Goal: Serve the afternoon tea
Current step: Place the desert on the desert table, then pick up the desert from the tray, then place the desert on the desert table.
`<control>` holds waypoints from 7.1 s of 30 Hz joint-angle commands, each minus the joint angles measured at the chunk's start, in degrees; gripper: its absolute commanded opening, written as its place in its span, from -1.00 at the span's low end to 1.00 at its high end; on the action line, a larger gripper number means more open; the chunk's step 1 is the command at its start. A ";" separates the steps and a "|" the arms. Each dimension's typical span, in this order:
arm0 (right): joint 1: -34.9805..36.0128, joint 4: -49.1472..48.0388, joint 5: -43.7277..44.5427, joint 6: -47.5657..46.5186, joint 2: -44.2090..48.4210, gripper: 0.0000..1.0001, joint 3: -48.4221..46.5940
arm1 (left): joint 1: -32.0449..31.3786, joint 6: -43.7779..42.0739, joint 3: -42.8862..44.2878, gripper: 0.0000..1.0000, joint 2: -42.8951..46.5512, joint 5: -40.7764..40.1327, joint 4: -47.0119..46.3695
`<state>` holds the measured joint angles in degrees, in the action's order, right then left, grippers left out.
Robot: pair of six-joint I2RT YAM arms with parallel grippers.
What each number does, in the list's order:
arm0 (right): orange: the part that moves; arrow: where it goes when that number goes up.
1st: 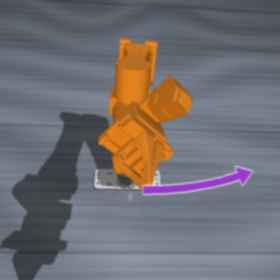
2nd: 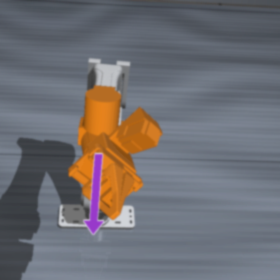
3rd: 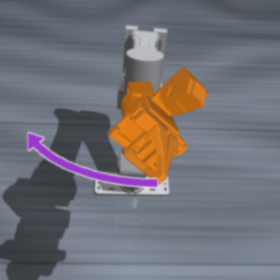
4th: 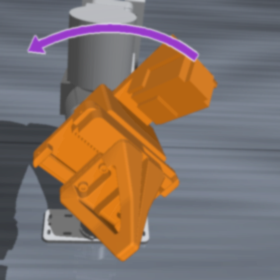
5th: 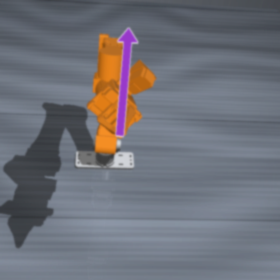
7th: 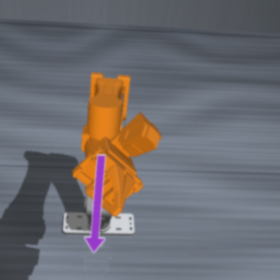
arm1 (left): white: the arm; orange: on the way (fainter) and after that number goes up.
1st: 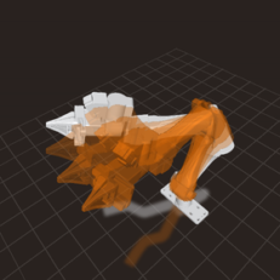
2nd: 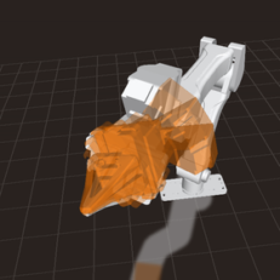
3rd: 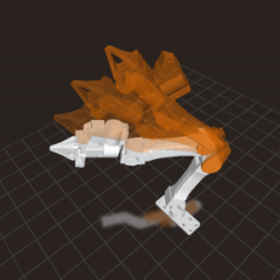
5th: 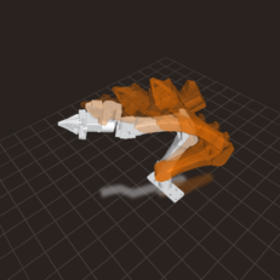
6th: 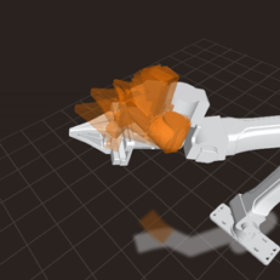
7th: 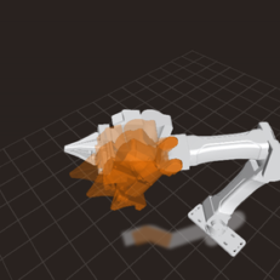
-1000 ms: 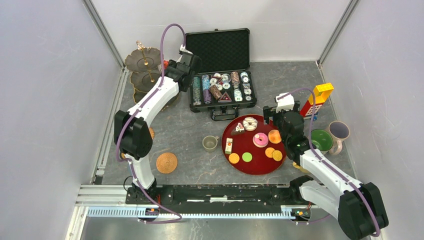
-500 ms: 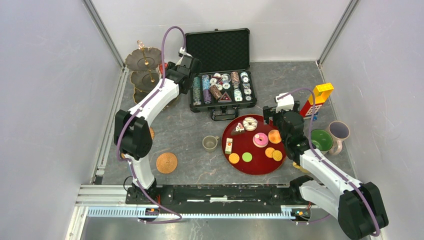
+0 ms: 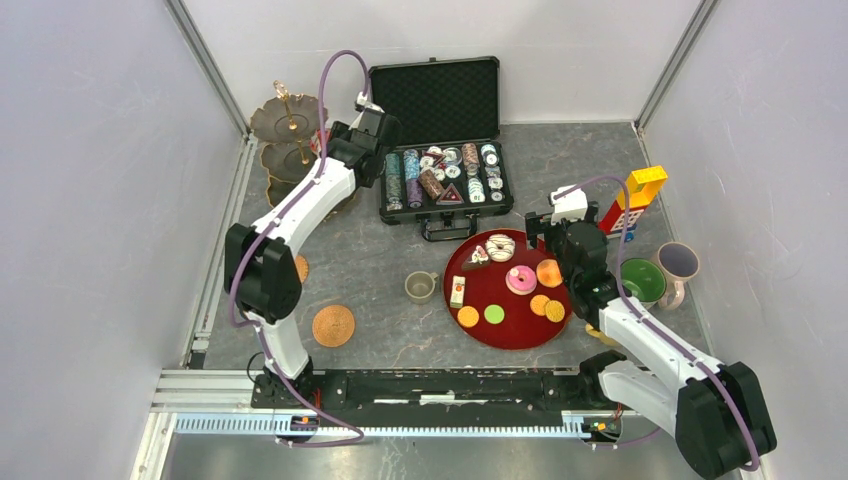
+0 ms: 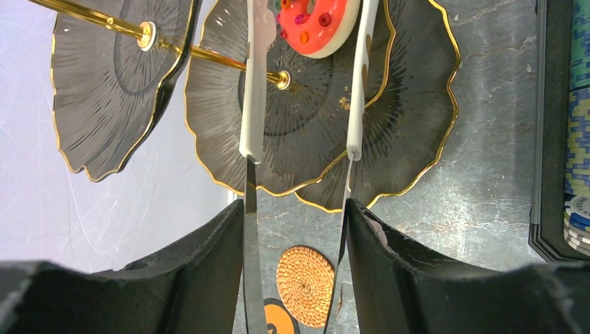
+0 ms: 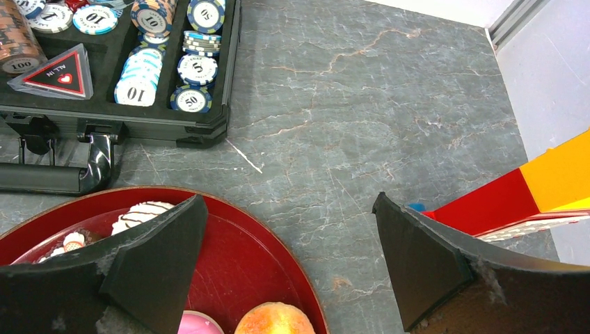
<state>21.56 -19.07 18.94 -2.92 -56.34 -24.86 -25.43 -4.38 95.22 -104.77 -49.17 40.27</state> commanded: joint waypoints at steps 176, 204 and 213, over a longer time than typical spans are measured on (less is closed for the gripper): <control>-3.07 1.32 2.65 6.30 0.86 0.96 -2.24 | 5.77 5.22 -12.07 -0.28 25.99 8.39 7.55; -3.61 1.05 1.48 6.78 0.78 0.96 -1.86 | 17.45 6.83 -21.56 -0.29 27.82 17.11 -10.46; -3.74 1.09 1.35 6.79 1.05 0.96 -1.77 | 19.28 7.54 -19.37 -0.24 24.88 21.31 -14.18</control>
<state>18.24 -15.77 20.71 3.27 -55.72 -25.69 -6.76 1.78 72.79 -79.11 -30.22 31.68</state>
